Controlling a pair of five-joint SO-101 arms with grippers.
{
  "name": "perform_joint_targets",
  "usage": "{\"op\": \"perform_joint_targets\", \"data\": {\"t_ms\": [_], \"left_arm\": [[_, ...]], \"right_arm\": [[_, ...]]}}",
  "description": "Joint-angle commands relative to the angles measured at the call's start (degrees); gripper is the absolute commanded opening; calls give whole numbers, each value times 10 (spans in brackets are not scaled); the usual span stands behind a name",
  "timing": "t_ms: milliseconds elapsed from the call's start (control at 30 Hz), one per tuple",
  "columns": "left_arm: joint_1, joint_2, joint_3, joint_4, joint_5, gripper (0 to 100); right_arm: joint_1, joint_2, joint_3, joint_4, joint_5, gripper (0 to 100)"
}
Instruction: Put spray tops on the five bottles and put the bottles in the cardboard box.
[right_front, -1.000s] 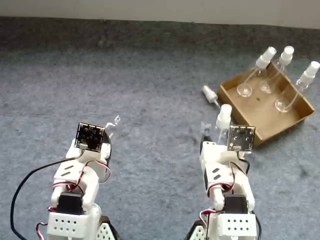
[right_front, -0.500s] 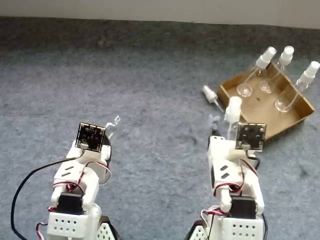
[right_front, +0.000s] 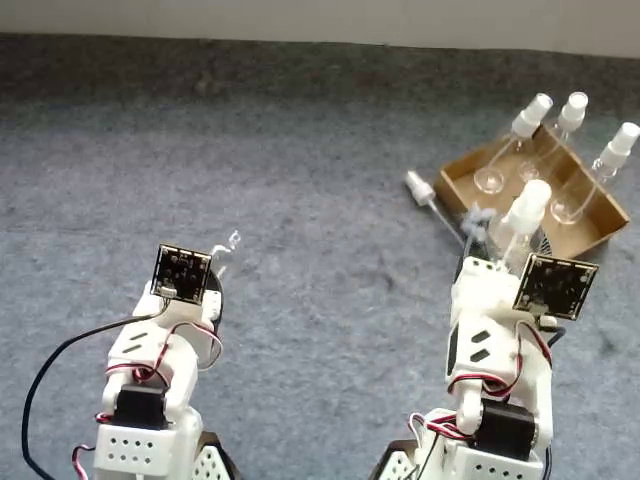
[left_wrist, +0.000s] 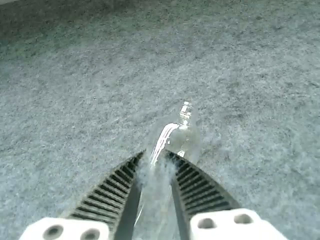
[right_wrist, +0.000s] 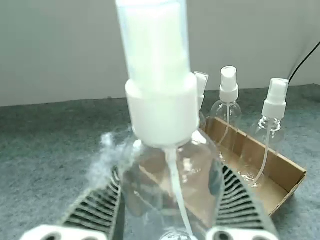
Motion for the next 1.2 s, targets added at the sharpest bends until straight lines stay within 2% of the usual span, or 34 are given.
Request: {"op": "perform_joint_targets", "data": {"t_ms": [0,400,467,633,833,1167], "left_arm": [[8,-4,12,4,-4,14],[8,-4,12,4,-4,14],[8,-4,12,4,-4,14],[8,-4,12,4,-4,14],[8,-4,12,4,-4,14],[8,-4,12,4,-4,14]], "right_arm": [[13,25,-52,3,4,135],[137,356,-205,-5,-1,135],[151,393,-220,-40,-1,135],[166,460,-224,-131,0,135],[167,516,-225,-169,1,135],[226,550,-222,-178,-1,135]]}}
